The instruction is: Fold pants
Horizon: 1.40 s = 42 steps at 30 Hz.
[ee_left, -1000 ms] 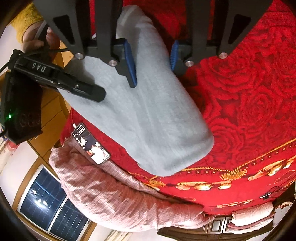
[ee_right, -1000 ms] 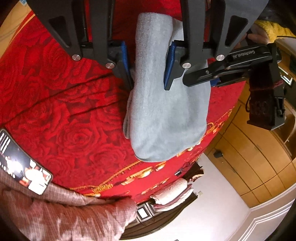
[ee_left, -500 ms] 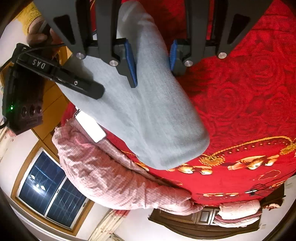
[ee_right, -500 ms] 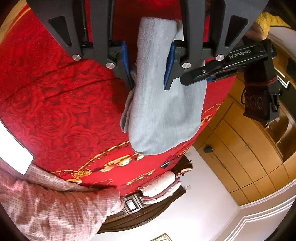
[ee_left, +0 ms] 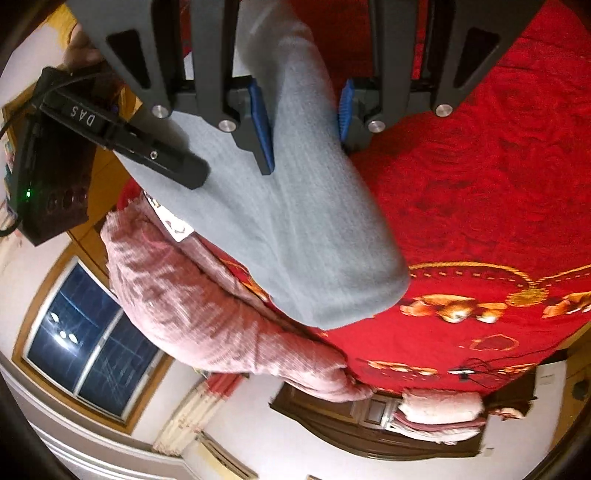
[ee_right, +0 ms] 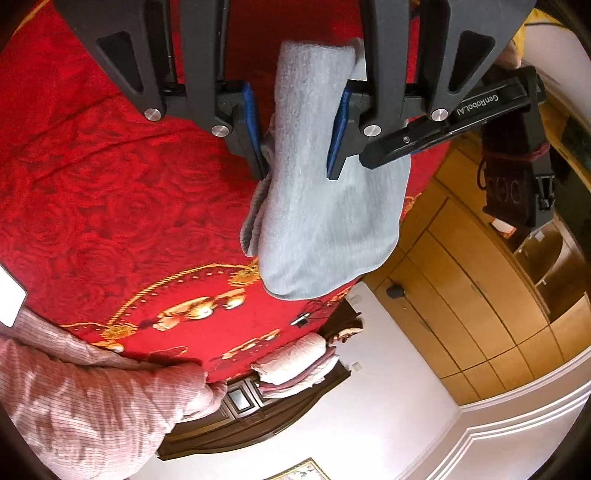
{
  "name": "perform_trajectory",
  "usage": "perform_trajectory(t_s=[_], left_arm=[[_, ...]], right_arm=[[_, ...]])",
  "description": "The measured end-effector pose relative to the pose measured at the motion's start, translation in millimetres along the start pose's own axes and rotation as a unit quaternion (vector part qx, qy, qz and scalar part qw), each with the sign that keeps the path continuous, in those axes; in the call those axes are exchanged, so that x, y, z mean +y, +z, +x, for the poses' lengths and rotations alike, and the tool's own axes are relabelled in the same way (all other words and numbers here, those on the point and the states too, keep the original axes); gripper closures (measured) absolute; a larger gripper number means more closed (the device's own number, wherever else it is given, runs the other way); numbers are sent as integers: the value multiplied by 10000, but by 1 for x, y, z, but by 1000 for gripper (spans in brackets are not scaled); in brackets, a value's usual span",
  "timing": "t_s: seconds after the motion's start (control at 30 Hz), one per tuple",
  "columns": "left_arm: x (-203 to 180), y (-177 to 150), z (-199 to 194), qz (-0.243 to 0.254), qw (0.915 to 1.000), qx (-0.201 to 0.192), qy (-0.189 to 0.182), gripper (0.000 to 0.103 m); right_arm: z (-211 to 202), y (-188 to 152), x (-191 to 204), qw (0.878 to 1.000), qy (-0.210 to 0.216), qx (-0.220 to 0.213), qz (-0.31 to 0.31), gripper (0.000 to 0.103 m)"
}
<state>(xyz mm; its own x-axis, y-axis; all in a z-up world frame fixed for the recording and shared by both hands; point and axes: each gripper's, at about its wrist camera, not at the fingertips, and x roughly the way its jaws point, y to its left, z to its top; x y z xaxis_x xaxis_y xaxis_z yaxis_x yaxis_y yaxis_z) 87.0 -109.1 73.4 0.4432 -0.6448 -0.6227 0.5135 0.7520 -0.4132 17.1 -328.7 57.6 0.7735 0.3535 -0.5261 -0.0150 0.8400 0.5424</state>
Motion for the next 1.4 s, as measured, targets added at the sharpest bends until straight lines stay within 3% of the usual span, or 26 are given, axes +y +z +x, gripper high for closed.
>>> perform_trajectory(t_s=[0.5, 0.93, 1.03, 1.17, 1.33, 1.4], left_arm=[[124, 18, -45, -548, 9957, -256, 704, 71], [236, 29, -51, -661, 9928, -432, 906, 70], [250, 20, -34, -603, 9906, -181, 1213, 66], [260, 8, -28, -746, 9873, -265, 1380, 44], [258, 2, -34, -916, 9847, -350, 1441, 43], [250, 4, -45, -924, 9824, -522, 1538, 48]], right_arm=[[112, 0, 85, 9982, 393, 414, -191, 70], [204, -18, 137, 9965, 473, 509, -471, 70], [229, -29, 139, 9946, 267, 764, -657, 69], [241, -42, 128, 9927, 186, 928, -746, 67], [233, -38, 118, 9922, 367, 1041, -586, 66], [219, -35, 115, 9933, 356, 939, -573, 66]])
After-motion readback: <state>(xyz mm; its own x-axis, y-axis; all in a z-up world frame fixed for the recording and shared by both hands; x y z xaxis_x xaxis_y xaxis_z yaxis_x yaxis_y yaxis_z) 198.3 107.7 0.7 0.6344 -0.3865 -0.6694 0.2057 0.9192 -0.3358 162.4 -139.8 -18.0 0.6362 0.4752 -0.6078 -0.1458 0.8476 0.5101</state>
